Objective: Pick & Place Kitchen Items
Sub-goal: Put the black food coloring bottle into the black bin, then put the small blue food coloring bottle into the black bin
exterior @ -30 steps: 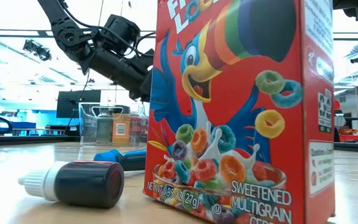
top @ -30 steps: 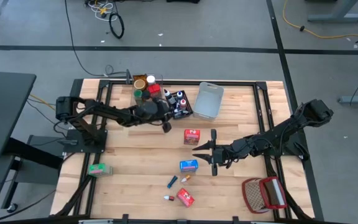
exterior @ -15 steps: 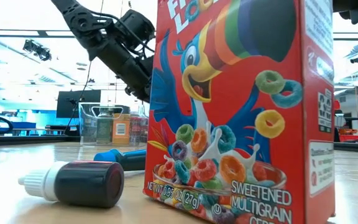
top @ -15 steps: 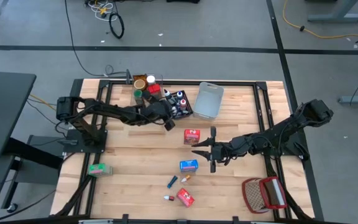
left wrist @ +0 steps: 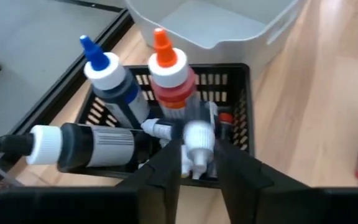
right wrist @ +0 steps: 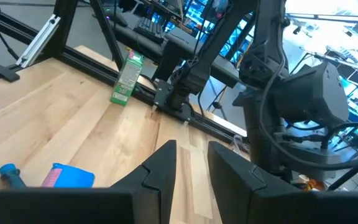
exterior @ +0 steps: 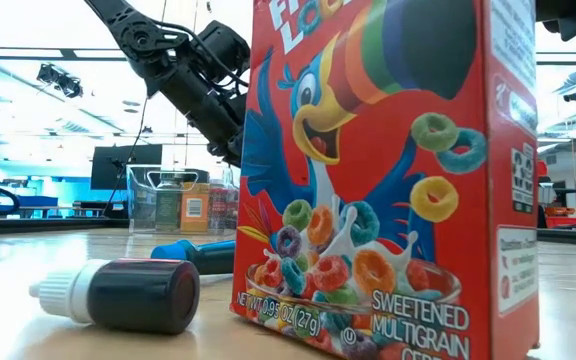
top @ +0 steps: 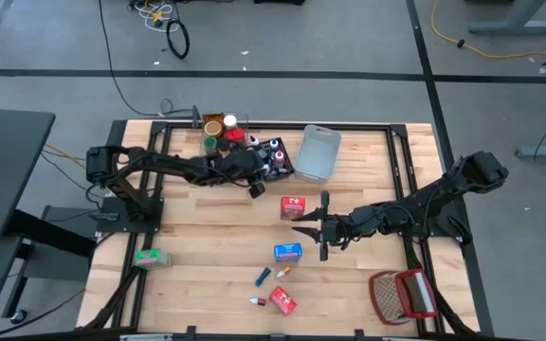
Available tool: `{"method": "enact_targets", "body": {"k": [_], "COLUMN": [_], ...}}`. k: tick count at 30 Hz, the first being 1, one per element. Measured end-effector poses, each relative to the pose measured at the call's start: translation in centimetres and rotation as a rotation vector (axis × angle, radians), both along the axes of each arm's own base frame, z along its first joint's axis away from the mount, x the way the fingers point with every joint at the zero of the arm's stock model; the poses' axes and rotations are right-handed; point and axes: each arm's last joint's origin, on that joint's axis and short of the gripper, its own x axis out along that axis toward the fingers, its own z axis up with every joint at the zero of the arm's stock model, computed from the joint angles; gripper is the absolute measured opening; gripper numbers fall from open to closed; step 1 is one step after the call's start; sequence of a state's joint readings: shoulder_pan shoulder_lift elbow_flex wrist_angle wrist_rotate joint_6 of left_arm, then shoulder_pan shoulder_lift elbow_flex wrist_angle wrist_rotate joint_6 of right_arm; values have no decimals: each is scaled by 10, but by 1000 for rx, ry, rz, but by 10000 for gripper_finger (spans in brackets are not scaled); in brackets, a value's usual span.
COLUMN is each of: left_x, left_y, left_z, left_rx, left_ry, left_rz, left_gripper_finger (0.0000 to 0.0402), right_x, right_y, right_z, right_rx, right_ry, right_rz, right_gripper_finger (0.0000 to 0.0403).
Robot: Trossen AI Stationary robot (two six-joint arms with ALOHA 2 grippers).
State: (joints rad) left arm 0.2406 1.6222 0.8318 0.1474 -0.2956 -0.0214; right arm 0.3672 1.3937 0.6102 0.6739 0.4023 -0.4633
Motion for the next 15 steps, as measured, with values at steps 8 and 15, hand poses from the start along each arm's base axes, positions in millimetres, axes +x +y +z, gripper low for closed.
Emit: {"method": "enact_targets", "body": {"k": [8, 15], "left_x": [-3, -3], "left_y": [10, -4], "left_z": [0, 22], "left_rx": [-18, 56], "left_ry": [-15, -81], "left_rz": [46, -29], "left_gripper_finger": [171, 180], "right_x": [0, 0], "right_y": [0, 0], "right_z": [0, 1], "right_rx": [-31, -13], "right_ry": [1, -5], "right_rz": [3, 2], "right_gripper_finger": [102, 102]}}
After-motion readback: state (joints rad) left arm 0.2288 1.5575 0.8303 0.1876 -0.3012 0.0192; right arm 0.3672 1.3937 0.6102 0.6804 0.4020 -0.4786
